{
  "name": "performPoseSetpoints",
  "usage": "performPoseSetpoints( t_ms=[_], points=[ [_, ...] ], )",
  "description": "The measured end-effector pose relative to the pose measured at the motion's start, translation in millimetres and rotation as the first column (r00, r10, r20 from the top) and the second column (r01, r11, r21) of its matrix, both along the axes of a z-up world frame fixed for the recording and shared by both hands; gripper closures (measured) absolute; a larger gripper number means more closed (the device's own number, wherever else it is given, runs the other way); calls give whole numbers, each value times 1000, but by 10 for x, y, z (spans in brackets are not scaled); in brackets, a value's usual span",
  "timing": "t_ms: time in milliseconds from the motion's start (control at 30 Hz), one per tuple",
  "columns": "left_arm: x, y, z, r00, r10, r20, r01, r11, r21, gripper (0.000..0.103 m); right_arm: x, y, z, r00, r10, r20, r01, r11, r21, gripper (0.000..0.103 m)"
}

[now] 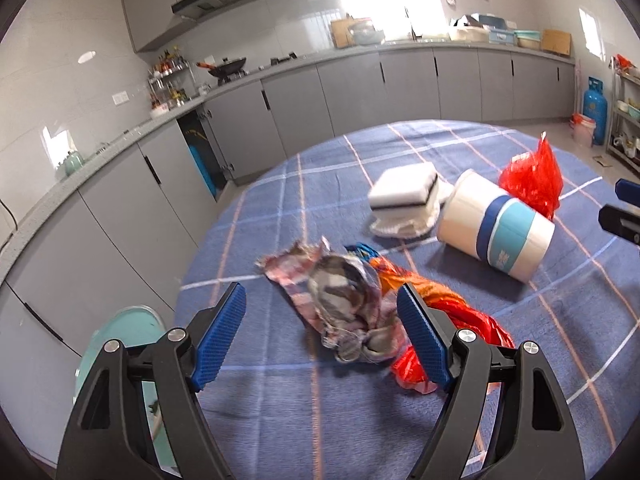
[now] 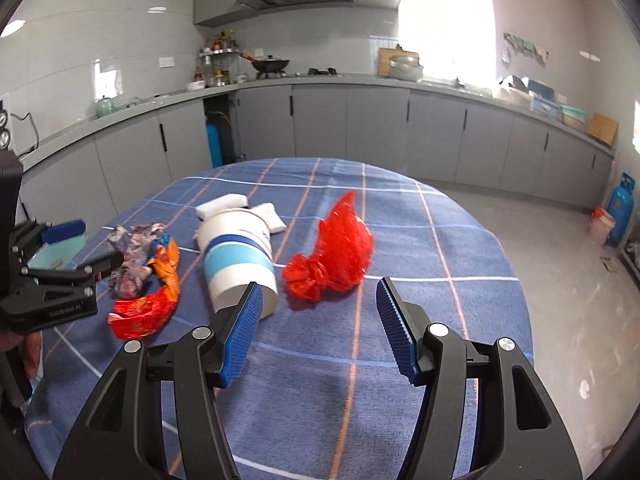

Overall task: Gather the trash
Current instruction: 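Grasp the patterned cloth with the left gripper while the right grasps the orange wrapper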

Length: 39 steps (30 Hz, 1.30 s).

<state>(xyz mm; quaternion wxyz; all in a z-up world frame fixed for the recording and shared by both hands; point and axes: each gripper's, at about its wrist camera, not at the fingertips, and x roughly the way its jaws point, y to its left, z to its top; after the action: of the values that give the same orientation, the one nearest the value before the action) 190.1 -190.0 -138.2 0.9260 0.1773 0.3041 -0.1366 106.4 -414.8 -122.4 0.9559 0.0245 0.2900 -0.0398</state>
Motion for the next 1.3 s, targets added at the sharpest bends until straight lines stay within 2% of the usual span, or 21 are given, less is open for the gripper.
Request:
performPoseSetpoints(
  t_ms=[67,133,200,233,267,400,733,833,967,1167,1300],
  points=[
    [17,-21,-69,1000,-9,-26,9,1000,2,26,11,-22,-20,1000,-6,-6,6,1000,11,44],
    [33,-26,-135,998,-25,-60,24,1000,-5,33,3,-5,-18,1000,0,-4,0,1000,13,44],
    [52,-25,-185,994,-48,-98,46,999,-20,55,-4,34,-2,1000,9,0,-9,1000,18,44],
    [60,-17,-198,992,-58,-115,55,998,-33,59,-11,63,11,1000,17,3,-17,1000,23,43],
    [55,-14,-202,989,-72,-126,67,997,-43,73,-15,83,22,1000,22,7,-22,999,26,40],
    [5,85,-122,989,-85,-120,78,995,-62,93,-20,246,88,998,59,21,-60,997,44,40],
    [-184,641,197,999,-23,-38,19,994,-107,94,193,897,113,981,193,-7,-193,980,58,41],
    [-225,751,197,999,-10,-32,6,994,-109,94,338,1055,14,972,224,-67,-220,973,64,48],
    [-263,858,177,1000,3,-13,-4,995,-98,94,496,1167,-121,960,241,-146,-232,970,74,50],
    [-307,977,173,1000,16,2,-16,993,-119,94,687,1239,-326,926,243,-288,-223,969,103,59],
    [-290,1043,159,1000,26,-5,-27,991,-131,94,678,1282,-346,918,266,-296,-242,964,114,72]
  ],
)
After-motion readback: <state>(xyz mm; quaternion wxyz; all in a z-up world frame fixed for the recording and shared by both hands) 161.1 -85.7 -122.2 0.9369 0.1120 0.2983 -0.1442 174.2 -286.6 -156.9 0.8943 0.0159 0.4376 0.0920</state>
